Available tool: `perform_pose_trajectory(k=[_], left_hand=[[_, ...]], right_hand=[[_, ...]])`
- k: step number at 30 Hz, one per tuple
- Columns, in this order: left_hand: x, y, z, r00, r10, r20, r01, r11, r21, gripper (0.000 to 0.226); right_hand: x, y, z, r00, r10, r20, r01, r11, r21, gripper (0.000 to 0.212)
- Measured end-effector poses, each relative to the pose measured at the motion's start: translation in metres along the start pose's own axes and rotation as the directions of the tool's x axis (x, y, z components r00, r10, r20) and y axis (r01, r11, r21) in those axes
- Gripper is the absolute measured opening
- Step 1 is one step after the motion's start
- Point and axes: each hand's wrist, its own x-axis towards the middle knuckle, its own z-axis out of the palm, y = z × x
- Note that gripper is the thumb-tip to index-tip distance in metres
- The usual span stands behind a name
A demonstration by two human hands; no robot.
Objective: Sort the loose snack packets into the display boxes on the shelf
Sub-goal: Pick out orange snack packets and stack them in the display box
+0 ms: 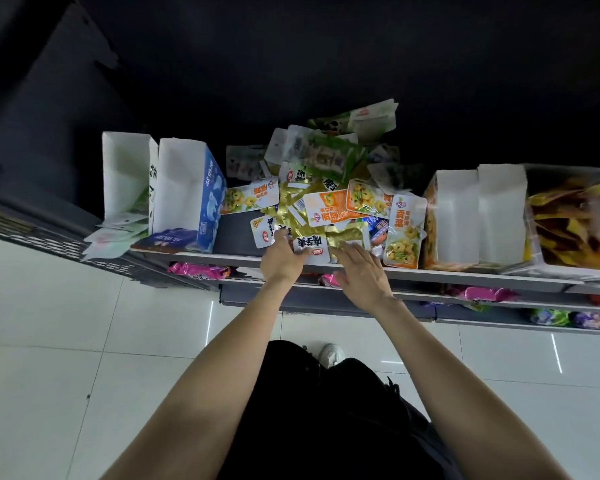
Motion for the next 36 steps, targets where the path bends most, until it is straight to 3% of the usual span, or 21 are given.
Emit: perform_pose_trajectory(k=[4, 7, 10, 12, 14, 15, 17, 18, 19, 21, 22, 24, 27, 29, 31, 33, 36], left_hand=[[-0.001, -0.013, -0.006, 0.999, 0.010, 0.034, -0.002, 0.977, -0.213, 0.026], [-0.010, -0.025, -0.019, 0.989, -0.101, 0.107, 0.142, 0.857, -0.496, 0.012], [-0.026, -0.026, -0.035, 0.971, -0.177, 0.159, 0.238, 0.744, -0.624, 0.011], [-0.042, -0.017, -0.045, 0.972, -0.152, 0.178, 0.233, 0.721, -0.652, 0.003], [-0.058, -0.004, -0.059, 0.980, -0.124, 0.158, 0.198, 0.731, -0.653, 0.013], [-0.064, 0.001, -0.067, 0.985, -0.116, 0.124, 0.169, 0.738, -0.653, 0.024], [-0.075, 0.007, -0.085, 0.996, -0.094, 0.005, 0.073, 0.734, -0.675, 0.037], [-0.079, 0.008, -0.094, 0.995, -0.065, -0.072, 0.001, 0.743, -0.669, 0.036], [-0.082, 0.007, -0.101, 0.992, -0.028, -0.126, -0.059, 0.768, -0.637, 0.032], [-0.083, 0.006, -0.109, 0.995, 0.031, -0.095, -0.081, 0.803, -0.591, 0.021], [-0.082, 0.006, -0.110, 0.999, 0.044, -0.012, -0.043, 0.795, -0.605, 0.016], [-0.079, 0.005, -0.108, 0.986, 0.064, 0.154, 0.043, 0.796, -0.604, 0.015], [-0.071, 0.000, -0.100, 0.973, 0.123, 0.198, -0.002, 0.855, -0.519, 0.024], [-0.066, -0.002, -0.097, 0.965, 0.192, 0.176, -0.098, 0.893, -0.440, 0.021], [-0.061, -0.002, -0.097, 0.950, 0.264, 0.167, -0.206, 0.931, -0.302, 0.021], [-0.058, 0.001, -0.094, 0.919, 0.342, 0.198, -0.310, 0.934, -0.179, 0.025], [-0.061, 0.013, -0.078, 0.851, 0.438, 0.289, -0.411, 0.899, -0.151, 0.020]], right_hand=[[0.003, 0.001, -0.001, 0.999, -0.021, -0.033, 0.019, 0.998, -0.053, 0.048], [0.006, -0.002, -0.004, 0.997, -0.031, -0.077, 0.025, 0.997, -0.070, 0.054], [0.007, -0.018, -0.012, 0.966, -0.209, -0.152, 0.196, 0.976, -0.095, 0.074], [0.008, -0.035, -0.019, 0.886, -0.399, -0.234, 0.382, 0.917, -0.116, 0.069], [0.010, -0.048, -0.024, 0.760, -0.473, -0.445, 0.496, 0.865, -0.073, 0.045], [0.009, -0.053, -0.031, 0.739, -0.415, -0.531, 0.494, 0.869, 0.008, 0.033], [0.007, -0.061, -0.046, 0.823, -0.123, -0.555, 0.351, 0.878, 0.326, 0.016], [0.007, -0.061, -0.055, 0.892, 0.077, -0.445, 0.211, 0.801, 0.561, 0.020], [0.006, -0.060, -0.063, 0.939, 0.233, -0.255, 0.064, 0.609, 0.791, 0.022], [0.004, -0.055, -0.076, 0.958, 0.272, 0.090, -0.131, 0.134, 0.982, 0.027], [0.002, -0.052, -0.079, 0.957, 0.247, 0.154, -0.163, 0.017, 0.986, 0.032], [-0.006, -0.051, -0.083, 0.956, 0.227, 0.188, -0.172, -0.089, 0.981, 0.035], [-0.019, -0.053, -0.083, 0.946, 0.251, 0.204, -0.172, -0.145, 0.974, 0.027], [-0.030, -0.049, -0.087, 0.928, 0.332, 0.172, -0.151, -0.087, 0.985, 0.017], [-0.043, -0.035, -0.087, 0.934, 0.355, 0.040, -0.120, 0.209, 0.971, 0.006], [-0.061, -0.023, -0.086, 0.964, 0.265, -0.020, -0.111, 0.471, 0.875, 0.015], [-0.092, -0.009, -0.085, 0.936, 0.344, -0.069, -0.138, 0.543, 0.828, 0.018]])
